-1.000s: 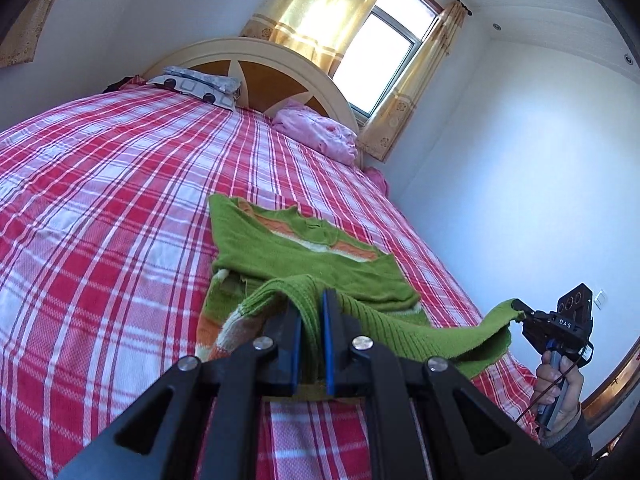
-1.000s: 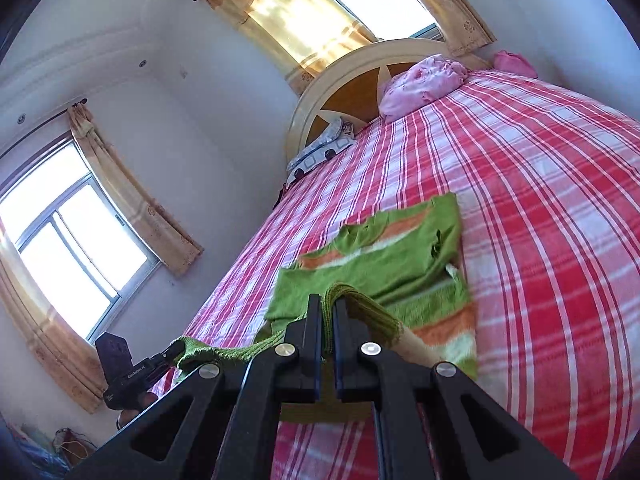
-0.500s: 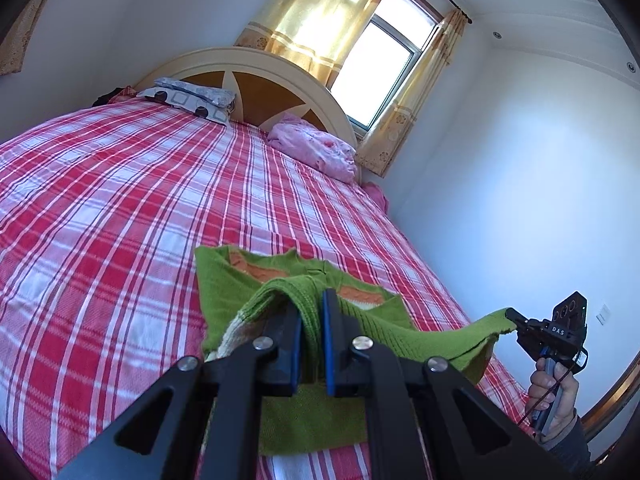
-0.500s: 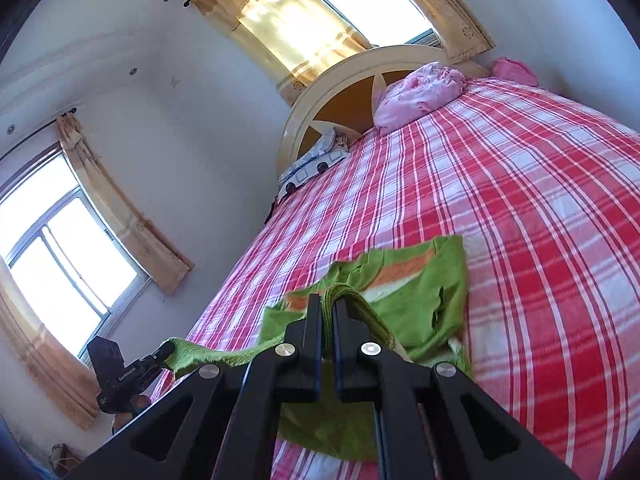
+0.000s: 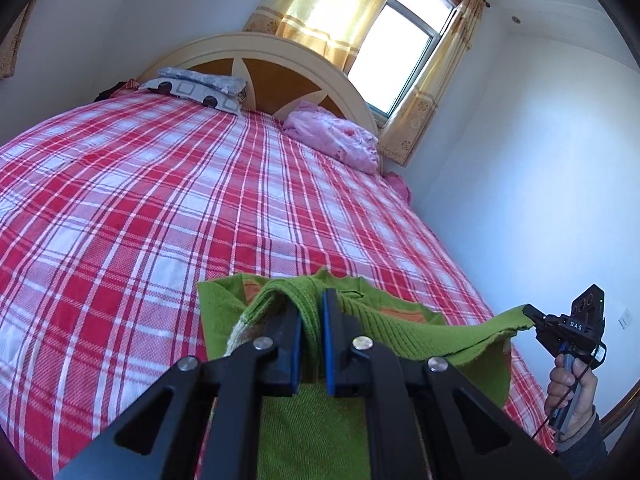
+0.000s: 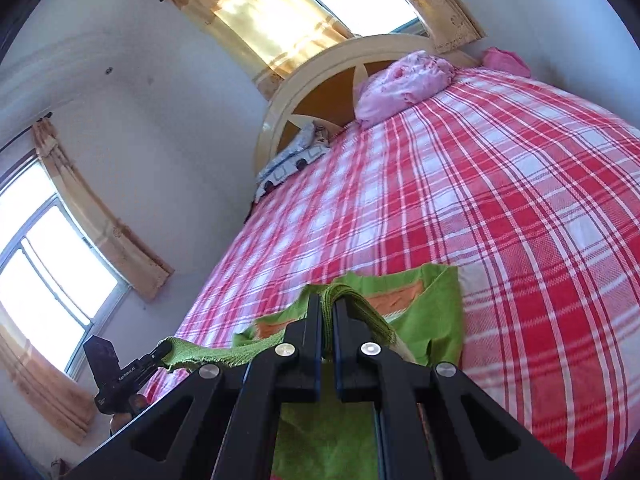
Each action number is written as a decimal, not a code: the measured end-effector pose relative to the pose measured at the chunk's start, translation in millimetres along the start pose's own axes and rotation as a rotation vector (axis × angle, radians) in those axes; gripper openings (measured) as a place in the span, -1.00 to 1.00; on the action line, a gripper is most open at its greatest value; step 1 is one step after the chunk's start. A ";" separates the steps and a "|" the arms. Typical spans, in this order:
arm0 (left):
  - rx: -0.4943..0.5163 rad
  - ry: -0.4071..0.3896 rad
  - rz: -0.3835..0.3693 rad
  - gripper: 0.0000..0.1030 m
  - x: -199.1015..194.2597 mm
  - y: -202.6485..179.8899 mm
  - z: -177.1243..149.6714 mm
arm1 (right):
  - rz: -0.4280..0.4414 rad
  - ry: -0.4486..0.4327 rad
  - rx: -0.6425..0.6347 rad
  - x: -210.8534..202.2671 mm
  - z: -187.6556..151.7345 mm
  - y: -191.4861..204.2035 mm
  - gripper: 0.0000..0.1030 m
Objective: Fold small clothes
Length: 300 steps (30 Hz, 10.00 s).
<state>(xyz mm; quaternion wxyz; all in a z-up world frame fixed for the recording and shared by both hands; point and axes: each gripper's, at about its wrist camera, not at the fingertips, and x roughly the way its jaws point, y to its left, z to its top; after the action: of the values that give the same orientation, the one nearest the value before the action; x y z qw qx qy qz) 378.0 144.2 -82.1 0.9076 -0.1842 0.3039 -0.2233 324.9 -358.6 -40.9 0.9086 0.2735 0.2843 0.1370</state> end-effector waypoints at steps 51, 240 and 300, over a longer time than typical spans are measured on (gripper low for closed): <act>-0.038 0.186 0.350 0.45 24.2 46.7 -92.5 | -0.237 0.307 -0.431 76.9 -115.6 48.9 0.32; -0.295 0.239 -0.342 -0.74 108.4 -50.9 22.6 | -0.180 0.007 -0.597 56.4 -168.6 146.3 -0.88; 0.451 0.598 0.329 -0.80 211.4 -255.9 -29.2 | -0.157 0.085 -0.369 19.4 -167.7 40.7 -0.88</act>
<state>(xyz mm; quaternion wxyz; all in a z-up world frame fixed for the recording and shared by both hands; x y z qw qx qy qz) 435.7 -184.0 -82.8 0.8204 0.1434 0.5234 -0.1799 237.4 -247.4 -141.6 0.9384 0.0734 0.3128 0.1269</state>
